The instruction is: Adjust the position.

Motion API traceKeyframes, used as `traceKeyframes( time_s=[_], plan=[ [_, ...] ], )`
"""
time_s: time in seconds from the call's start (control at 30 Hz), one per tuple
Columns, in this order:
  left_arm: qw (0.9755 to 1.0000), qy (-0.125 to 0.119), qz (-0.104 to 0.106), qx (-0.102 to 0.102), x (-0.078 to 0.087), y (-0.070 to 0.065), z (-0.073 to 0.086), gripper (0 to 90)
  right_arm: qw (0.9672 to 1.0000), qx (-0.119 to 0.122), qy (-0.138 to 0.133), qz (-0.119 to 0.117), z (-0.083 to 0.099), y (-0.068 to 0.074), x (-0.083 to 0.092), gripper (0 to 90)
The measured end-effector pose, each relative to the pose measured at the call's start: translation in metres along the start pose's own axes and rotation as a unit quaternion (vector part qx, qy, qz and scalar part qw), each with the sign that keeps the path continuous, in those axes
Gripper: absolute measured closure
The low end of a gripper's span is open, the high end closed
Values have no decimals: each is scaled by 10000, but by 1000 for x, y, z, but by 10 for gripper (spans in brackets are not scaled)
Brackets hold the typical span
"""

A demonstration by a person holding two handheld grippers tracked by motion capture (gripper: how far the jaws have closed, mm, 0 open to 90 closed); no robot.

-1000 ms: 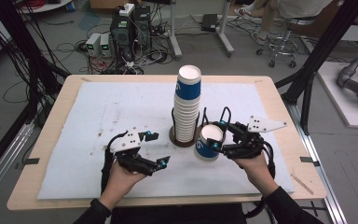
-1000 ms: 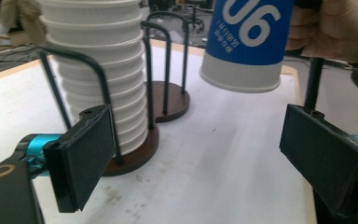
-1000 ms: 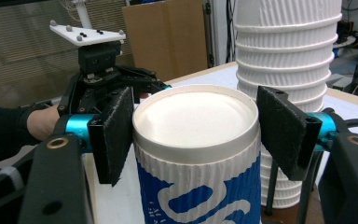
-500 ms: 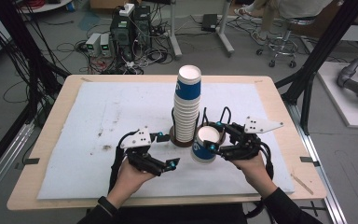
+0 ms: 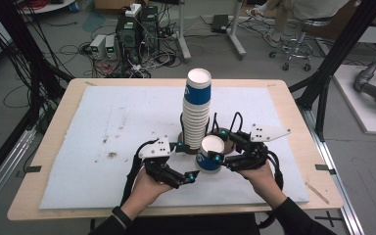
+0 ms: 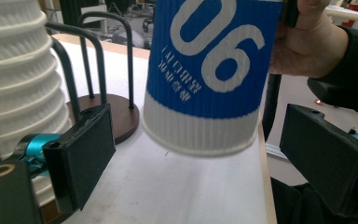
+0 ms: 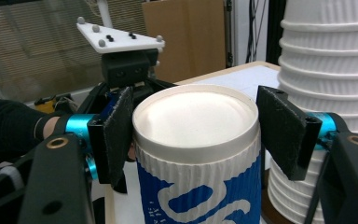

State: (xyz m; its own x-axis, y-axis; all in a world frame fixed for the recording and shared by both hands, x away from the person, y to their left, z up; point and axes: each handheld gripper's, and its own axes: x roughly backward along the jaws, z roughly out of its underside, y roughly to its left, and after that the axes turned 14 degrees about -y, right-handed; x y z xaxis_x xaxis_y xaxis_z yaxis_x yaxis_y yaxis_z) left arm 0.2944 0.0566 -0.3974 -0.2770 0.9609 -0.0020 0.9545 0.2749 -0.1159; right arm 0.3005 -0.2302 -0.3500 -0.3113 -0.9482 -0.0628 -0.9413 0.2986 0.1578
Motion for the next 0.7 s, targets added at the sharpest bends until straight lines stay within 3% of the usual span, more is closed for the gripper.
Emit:
traceKeyframes(
  time_s=[0.27,0.4,0.7],
  plan=[
    [9997,0,233,-23,-8,-3,2,103,9997,-66,51,-245,4,6,-13,311],
    [9994,0,333,86,-10,-1,4,103,9993,-96,66,-354,6,10,-19,310],
    [9989,107,441,134,-14,0,7,108,9990,-131,69,-432,8,12,-23,310]
  ],
)
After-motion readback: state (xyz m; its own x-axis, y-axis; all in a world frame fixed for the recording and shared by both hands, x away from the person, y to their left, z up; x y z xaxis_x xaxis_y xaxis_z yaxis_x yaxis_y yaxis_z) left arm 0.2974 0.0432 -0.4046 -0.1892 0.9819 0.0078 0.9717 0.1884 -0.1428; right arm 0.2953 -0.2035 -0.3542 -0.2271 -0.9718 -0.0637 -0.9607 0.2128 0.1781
